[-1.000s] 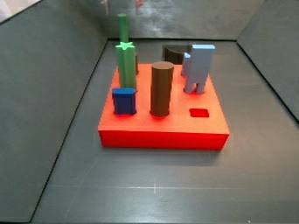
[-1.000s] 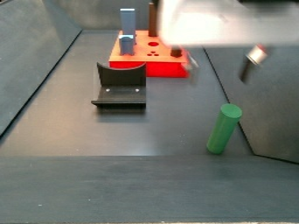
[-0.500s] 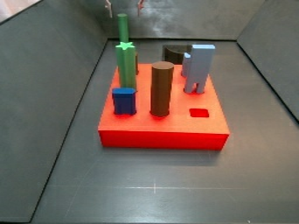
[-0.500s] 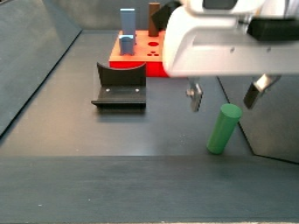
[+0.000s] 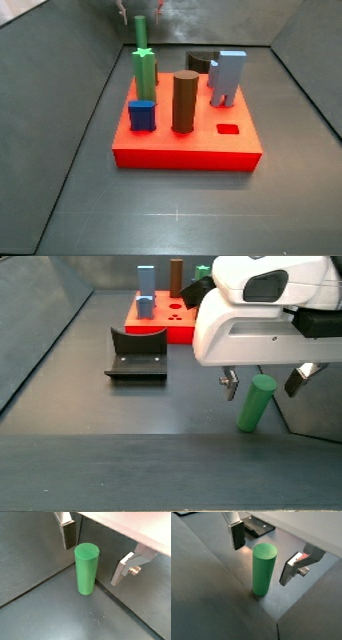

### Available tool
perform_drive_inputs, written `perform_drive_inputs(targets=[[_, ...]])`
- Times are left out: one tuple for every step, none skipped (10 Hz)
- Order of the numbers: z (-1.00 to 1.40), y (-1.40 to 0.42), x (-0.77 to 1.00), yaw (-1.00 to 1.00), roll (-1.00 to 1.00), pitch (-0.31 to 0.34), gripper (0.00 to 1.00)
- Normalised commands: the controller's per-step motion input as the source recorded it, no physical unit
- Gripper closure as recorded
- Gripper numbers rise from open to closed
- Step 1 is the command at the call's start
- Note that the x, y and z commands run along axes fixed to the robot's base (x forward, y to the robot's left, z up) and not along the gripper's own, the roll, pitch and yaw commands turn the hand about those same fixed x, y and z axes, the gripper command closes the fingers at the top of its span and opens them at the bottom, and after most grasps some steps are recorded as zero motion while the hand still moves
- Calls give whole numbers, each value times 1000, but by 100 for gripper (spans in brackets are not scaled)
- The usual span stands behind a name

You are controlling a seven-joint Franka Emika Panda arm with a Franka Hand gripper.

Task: Pick up the round object. Move up. Move to above the board. Insert the round object.
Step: Pick up the round object.

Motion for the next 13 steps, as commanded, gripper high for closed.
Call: perform_drive_inputs(targets=[[-351, -31, 0, 23, -81, -134, 0], [0, -23, 0, 0, 0, -17, 0], [0, 0, 0, 0, 0, 0, 0], [0, 0, 0, 0, 0, 0, 100], [0, 0, 0, 0, 0, 0, 100], [0, 0, 0, 0, 0, 0, 100], [0, 0, 0, 0, 0, 0, 100], [0, 0, 0, 0, 0, 0, 100], [0, 0, 0, 0, 0, 0, 100], [0, 0, 0, 0, 0, 0, 100], [0, 0, 0, 0, 0, 0, 100], [0, 0, 0, 0, 0, 0, 100], [0, 0, 0, 0, 0, 0, 100]])
